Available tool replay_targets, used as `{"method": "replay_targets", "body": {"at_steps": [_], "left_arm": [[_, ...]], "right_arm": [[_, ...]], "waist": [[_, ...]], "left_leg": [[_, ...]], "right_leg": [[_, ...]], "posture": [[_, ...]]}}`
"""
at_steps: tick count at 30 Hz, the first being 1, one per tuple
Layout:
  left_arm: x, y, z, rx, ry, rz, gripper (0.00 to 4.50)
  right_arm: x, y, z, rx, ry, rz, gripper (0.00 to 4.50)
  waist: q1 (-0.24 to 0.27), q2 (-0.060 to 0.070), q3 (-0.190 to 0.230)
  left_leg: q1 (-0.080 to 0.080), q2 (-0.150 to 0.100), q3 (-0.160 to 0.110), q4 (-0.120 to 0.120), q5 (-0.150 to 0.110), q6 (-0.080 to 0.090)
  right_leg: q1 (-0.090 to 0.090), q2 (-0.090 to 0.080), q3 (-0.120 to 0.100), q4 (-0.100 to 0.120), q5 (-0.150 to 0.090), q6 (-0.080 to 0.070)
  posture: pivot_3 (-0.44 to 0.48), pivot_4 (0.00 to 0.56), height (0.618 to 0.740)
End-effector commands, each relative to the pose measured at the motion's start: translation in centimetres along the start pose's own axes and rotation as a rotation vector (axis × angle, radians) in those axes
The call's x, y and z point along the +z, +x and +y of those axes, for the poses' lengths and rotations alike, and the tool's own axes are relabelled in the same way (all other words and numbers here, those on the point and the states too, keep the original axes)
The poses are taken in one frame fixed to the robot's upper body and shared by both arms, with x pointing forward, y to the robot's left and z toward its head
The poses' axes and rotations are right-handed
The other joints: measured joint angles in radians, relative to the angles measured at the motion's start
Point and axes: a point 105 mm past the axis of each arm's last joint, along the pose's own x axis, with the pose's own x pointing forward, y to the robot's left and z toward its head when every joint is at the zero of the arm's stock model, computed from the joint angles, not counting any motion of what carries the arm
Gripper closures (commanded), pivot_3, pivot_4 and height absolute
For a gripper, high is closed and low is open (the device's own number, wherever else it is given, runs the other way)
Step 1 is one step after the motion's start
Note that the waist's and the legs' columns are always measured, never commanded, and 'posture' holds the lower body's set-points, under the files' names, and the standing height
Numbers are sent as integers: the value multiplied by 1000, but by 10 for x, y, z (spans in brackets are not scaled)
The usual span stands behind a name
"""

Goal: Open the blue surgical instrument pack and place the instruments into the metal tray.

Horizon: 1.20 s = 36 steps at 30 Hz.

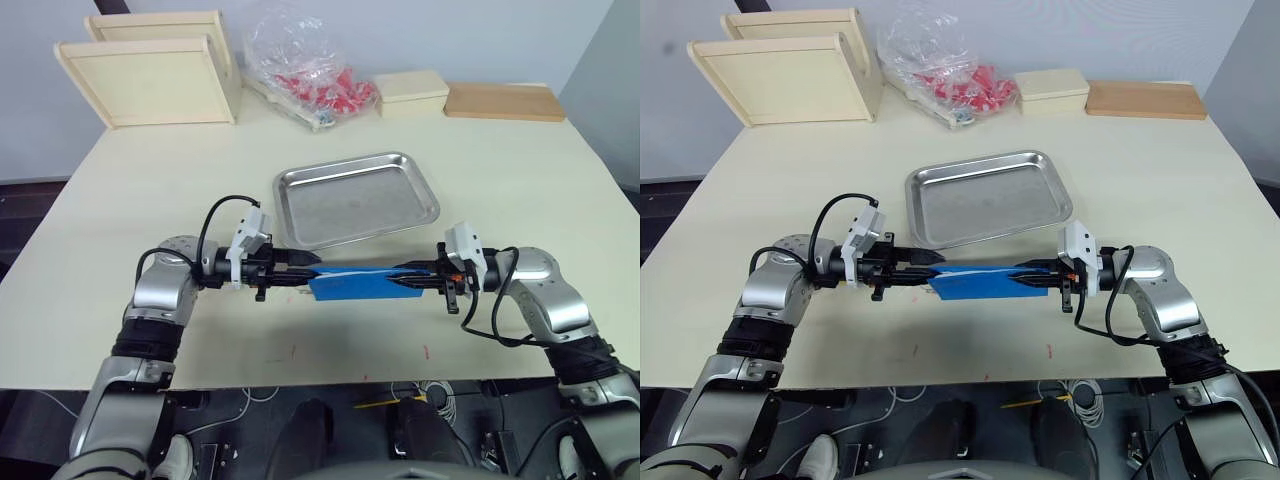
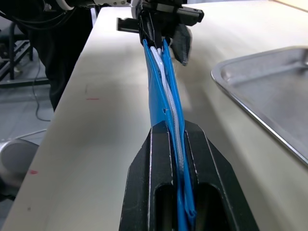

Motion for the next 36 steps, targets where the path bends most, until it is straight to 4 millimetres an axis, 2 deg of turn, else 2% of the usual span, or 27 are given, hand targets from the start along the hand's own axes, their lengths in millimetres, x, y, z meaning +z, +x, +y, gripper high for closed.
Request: {"method": "replay_targets", "body": {"at_steps": [1,3,5,9,12,13,16,21,23,25,27,28,29,32,33,36], "left_arm": [[10,1,-9,-51,10,-42,4095],[11,1,-10,-49,4,-50,4404],[10,1,-10,-48,-6,-48,4404],[8,-1,-8,-18,-16,-55,4500],[5,3,-11,-26,-34,-57,4500],[3,5,-9,-10,-24,-48,4500],[0,9,-5,22,-5,-42,4500],[-2,14,-3,39,-5,-61,4500],[-3,15,-3,43,-7,-60,4500],[-5,17,-2,45,-9,-61,4500],[-7,19,-1,47,-7,-52,4500],[-8,20,0,47,-5,-47,4500],[-9,21,0,47,-4,-45,4500],[-10,22,2,51,3,-44,4500],[-11,22,3,57,12,-36,4500],[-14,22,7,79,27,-20,4500]], "right_arm": [[15,-5,0,9,-31,-29,4500],[15,-6,-1,6,-27,-28,4500],[15,-7,0,10,-7,-26,4500],[18,-12,2,9,33,-21,2966],[28,-19,4,-2,60,-40,1570],[35,-20,6,-9,64,-72,1043],[55,-24,11,-23,57,-153,43],[75,-32,9,-70,63,-203,43],[76,-34,7,-89,82,-216,563],[68,-35,7,-94,109,-193,1296],[54,-35,6,-109,115,-138,2100],[47,-34,7,-109,121,-108,2678],[41,-33,8,-109,129,-90,2967],[19,-30,10,-117,150,-3,4292],[11,-30,12,-111,145,35,4456],[-4,-29,19,-85,148,90,4456]], "waist": [[0,0,0],[0,0,0],[0,0,0],[0,0,0],[1,0,0],[1,0,0],[3,0,0],[4,0,0],[4,0,0],[5,0,0],[6,0,0],[7,0,0],[7,0,0],[7,0,0],[7,0,0],[7,0,0]], "left_leg": [[0,0,0,0,0,0],[0,0,0,0,0,0],[0,0,0,0,0,0],[0,0,0,0,0,0],[0,0,0,0,0,0],[0,0,-1,0,0,0],[0,0,-1,0,0,0],[0,0,-1,1,0,0],[0,0,0,1,0,0],[0,0,0,1,0,0],[0,0,-1,1,0,0],[0,0,-1,1,0,0],[0,-1,-1,1,0,0],[-1,-1,-1,1,0,0],[-1,-1,-1,1,0,0],[0,-1,0,1,0,0]], "right_leg": [[0,0,0,0,0,0],[0,0,0,0,0,0],[0,0,0,0,0,0],[0,0,0,0,0,0],[0,0,0,0,0,0],[0,0,0,0,0,0],[0,0,0,0,0,0],[1,-2,0,-1,0,0],[1,-2,0,-1,0,0],[1,-2,-1,-1,0,0],[1,-2,-1,-1,0,0],[1,-2,-1,-1,0,0],[1,-2,-1,-1,0,0],[1,-2,-1,-1,0,0],[1,-2,-1,-1,0,0],[1,-2,-1,-1,0,0]], "posture": [[0,150,740],[0,150,740],[0,150,740],[0,150,740],[0,150,740],[0,150,740],[0,150,740],[0,150,740],[0,150,740],[0,150,740],[0,150,740],[0,150,740],[0,150,740],[0,150,740],[0,150,740],[0,150,740]]}}
